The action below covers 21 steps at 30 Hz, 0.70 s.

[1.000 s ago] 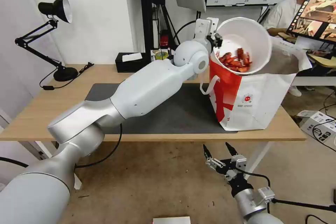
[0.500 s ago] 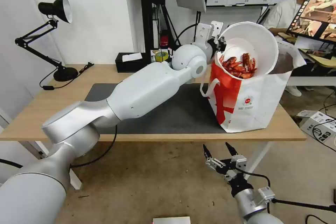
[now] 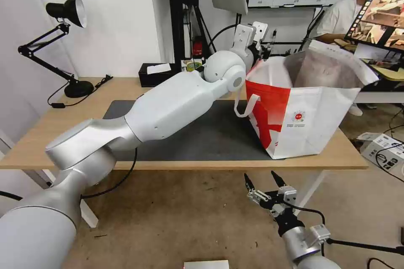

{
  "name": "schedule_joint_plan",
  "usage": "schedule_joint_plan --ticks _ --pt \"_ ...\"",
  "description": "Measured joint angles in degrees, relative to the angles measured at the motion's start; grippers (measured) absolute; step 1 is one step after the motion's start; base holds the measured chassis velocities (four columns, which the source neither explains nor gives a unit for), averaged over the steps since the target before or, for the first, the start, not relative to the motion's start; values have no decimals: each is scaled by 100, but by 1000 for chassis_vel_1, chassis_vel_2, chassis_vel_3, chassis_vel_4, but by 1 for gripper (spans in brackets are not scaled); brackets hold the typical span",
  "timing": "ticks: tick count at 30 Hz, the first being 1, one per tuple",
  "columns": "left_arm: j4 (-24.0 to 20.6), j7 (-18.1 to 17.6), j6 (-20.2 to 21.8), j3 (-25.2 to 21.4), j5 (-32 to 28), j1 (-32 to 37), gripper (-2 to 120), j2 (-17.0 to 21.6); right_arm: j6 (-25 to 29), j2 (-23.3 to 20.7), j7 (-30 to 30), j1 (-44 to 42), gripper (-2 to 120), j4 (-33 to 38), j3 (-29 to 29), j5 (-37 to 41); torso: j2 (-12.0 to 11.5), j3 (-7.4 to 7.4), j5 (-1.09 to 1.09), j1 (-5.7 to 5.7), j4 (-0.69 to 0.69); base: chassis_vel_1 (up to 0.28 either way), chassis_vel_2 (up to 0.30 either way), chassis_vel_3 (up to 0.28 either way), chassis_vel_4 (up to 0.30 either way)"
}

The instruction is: Pick up the trash from the table and place it into the takeout bag.

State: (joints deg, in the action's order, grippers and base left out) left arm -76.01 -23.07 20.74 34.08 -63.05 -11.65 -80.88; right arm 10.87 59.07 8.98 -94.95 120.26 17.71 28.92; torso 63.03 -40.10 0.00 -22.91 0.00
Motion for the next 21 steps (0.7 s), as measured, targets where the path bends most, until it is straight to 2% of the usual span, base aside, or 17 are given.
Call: schedule_joint_plan --ticks 1,3,4,6,8,11,12,15,16,17,19,21 --pt "0 0 0 0 0 0 56 0 0 0 0 0 100 0 0 0 0 0 0 0 0 0 0 0 0" --pt "-26 -1 2 -3 -17 -3 67 47 0 0 0 0 100 0 0 0 0 0 0 0 0 0 0 0 0" --pt "-26 -1 2 -3 -17 -3 67 47 0 0 0 0 100 0 0 0 0 0 0 0 0 0 0 0 0" --pt "-126 -3 -2 -23 -20 17 77 150 0 0 0 0 100 0 0 0 0 0 0 0 0 0 0 0 0" --pt "-177 -3 -15 -24 -21 43 80 199 0 0 0 0 100 0 0 0 0 0 0 0 0 0 0 0 0" --pt "-512 -8 -143 -13 -17 220 95 562 0 0 0 0 100 0 0 0 0 0 1 0 -1 0 0 0 0" --pt "-512 -8 -143 -13 -17 220 95 562 0 0 0 0 100 0 0 0 0 0 1 0 -1 0 0 0 0" --pt "-1105 -9 -332 -60 57 625 99 1248 0 0 0 0 100 0 0 0 0 0 -1 0 2 0 0 0 0" --pt "-1105 -9 -332 -60 57 625 99 1248 0 0 0 0 100 0 0 0 0 0 -1 0 2 0 0 0 0" --pt "-1296 -6 -368 -133 83 801 100 1473 0 0 0 0 100 0 0 0 0 0 -1 0 1 0 0 0 0" --pt "-1343 -16 -375 -159 90 852 100 1529 0 0 1 0 100 0 0 0 0 0 -2 0 3 0 0 0 0" --pt "-1742 -1 -426 -456 170 1381 100 2027 0 0 0 -1 100 0 0 0 0 0 -2 0 1 0 0 0 0"
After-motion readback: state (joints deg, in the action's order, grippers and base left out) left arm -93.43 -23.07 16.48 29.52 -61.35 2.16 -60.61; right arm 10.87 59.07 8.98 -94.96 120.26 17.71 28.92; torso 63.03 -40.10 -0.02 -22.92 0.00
